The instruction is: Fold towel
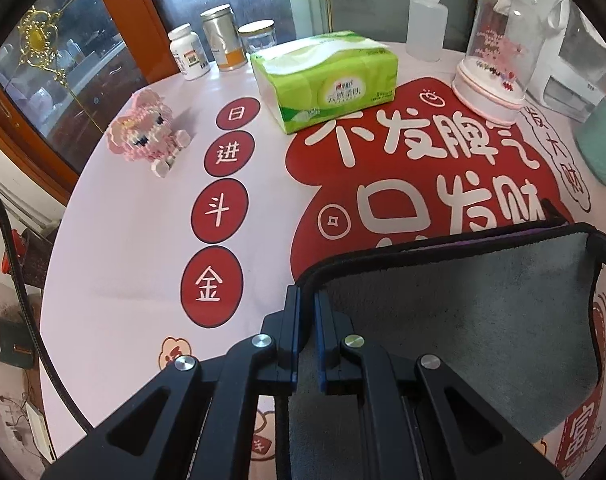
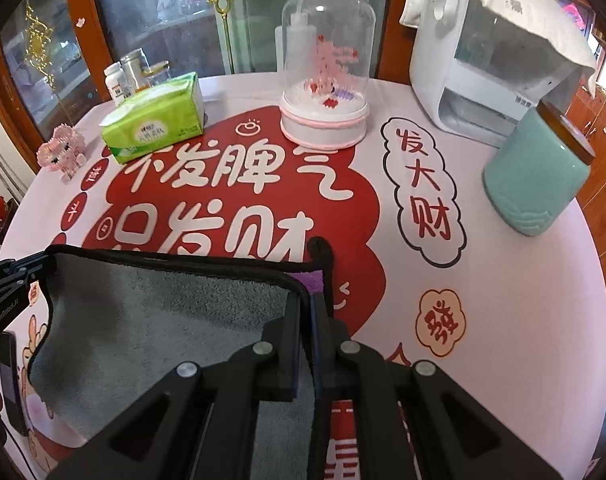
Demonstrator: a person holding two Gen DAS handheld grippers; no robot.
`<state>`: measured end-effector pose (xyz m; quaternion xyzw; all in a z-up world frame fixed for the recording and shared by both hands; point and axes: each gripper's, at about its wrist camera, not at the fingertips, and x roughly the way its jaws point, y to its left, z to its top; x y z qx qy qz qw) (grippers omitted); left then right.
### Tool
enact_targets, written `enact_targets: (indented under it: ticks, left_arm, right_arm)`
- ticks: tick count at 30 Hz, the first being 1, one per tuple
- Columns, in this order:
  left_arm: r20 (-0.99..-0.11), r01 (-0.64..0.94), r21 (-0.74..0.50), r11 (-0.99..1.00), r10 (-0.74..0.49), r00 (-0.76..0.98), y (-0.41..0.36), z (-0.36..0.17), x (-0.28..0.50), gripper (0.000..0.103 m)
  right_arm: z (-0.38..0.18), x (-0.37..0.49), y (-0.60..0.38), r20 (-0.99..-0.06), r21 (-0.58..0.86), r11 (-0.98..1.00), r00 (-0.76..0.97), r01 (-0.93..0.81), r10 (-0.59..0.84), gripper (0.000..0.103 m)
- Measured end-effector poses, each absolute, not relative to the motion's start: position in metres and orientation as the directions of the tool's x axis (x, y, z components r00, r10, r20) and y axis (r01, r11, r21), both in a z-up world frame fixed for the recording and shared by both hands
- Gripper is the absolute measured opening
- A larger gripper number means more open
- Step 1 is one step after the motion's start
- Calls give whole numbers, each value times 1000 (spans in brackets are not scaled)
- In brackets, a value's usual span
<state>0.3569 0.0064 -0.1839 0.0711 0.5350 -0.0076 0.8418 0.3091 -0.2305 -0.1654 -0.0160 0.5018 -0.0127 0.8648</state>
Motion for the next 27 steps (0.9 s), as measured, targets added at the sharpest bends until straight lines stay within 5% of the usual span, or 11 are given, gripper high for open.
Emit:
enact_targets:
  ticks: [27]
  left_arm:
    - [-920, 78, 101, 992, 63, 388, 7, -210, 371, 5]
  right_arm:
    - [-188, 325, -226, -872, -90, 996, 483, 8, -82, 5]
